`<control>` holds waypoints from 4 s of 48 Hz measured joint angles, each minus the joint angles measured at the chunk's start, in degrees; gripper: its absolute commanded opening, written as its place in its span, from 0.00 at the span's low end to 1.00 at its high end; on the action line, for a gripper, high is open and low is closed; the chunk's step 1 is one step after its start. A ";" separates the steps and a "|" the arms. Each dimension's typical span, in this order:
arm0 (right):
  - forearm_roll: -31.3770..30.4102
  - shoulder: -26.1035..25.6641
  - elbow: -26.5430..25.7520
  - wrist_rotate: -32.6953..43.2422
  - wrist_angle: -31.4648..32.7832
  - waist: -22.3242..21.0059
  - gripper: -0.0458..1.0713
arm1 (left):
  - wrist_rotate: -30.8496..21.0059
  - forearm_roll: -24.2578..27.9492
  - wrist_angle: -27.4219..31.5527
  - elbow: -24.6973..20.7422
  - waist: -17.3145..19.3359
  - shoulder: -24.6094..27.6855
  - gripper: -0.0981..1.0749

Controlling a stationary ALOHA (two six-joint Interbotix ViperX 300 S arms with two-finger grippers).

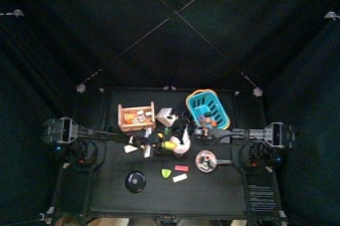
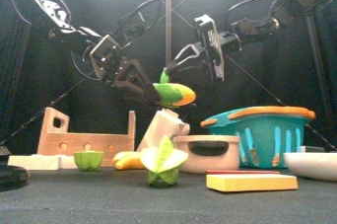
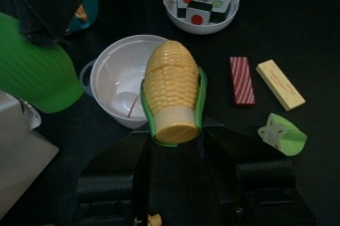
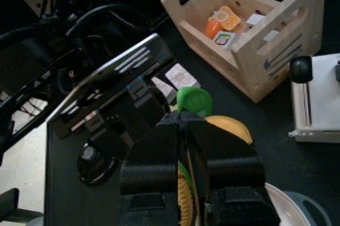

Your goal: Regrasp corn

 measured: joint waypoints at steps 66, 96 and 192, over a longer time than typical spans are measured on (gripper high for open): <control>14.06 -29.18 15.56 0.09 25.05 2.81 0.29 | 0.18 0.00 3.34 10.02 1.23 -10.90 0.61; 7.73 -34.63 21.53 0.09 37.00 -19.86 0.34 | 0.18 0.00 3.34 10.02 1.32 -10.90 0.61; -4.83 -16.61 11.16 -0.44 -3.96 9.84 0.63 | 5.27 0.35 -19.25 10.37 2.20 -10.02 0.61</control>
